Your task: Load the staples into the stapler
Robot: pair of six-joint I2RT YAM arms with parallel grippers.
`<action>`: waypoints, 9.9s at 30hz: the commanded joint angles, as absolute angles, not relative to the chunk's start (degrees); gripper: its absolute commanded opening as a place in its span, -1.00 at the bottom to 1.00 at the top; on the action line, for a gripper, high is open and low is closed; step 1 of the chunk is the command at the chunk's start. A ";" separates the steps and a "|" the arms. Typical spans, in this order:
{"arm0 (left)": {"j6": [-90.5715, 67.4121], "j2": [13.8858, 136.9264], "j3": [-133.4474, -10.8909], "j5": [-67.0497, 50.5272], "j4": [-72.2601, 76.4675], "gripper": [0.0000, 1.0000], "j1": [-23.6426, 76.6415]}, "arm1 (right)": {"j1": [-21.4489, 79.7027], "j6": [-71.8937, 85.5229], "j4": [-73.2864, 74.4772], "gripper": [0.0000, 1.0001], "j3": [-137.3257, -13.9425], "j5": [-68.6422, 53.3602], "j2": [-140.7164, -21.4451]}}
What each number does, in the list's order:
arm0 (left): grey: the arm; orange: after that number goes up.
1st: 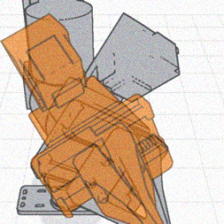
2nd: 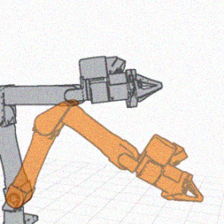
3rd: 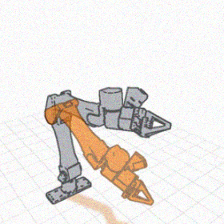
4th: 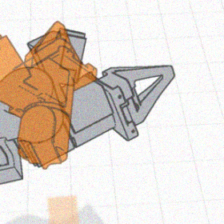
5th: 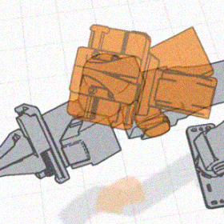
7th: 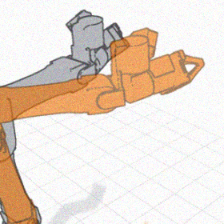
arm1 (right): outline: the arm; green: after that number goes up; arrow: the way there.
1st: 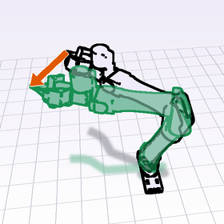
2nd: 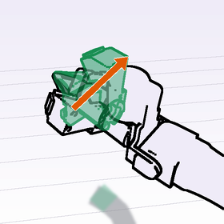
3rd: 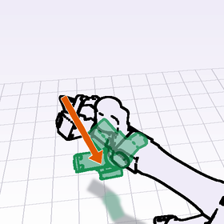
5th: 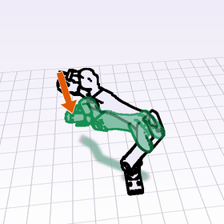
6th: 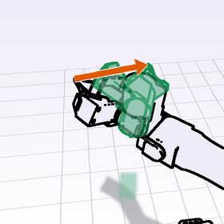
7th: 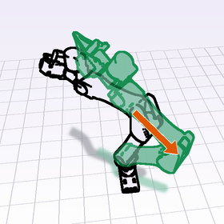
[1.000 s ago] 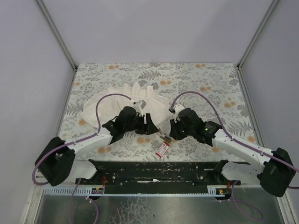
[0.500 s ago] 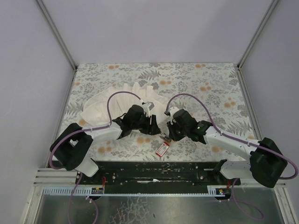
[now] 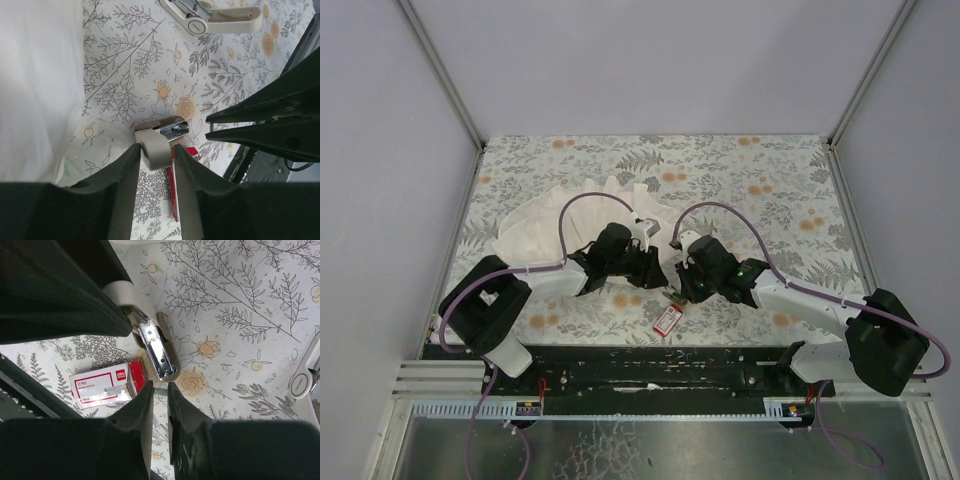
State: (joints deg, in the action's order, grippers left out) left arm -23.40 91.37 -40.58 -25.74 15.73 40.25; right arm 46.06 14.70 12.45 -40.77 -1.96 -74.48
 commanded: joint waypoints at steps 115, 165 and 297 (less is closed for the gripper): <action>-0.81 98.48 -53.15 -39.82 3.48 -1.00 41.33 | 52.14 15.35 8.39 -0.68 -39.33 4.04 -82.26; 2.58 104.17 -61.25 -35.52 -6.02 -0.96 43.00 | 53.94 19.46 10.11 -0.10 -41.12 7.07 -78.65; -1.16 99.28 -55.57 -10.27 -0.95 -0.32 53.26 | 39.62 50.76 1.57 0.31 -17.99 7.57 -49.74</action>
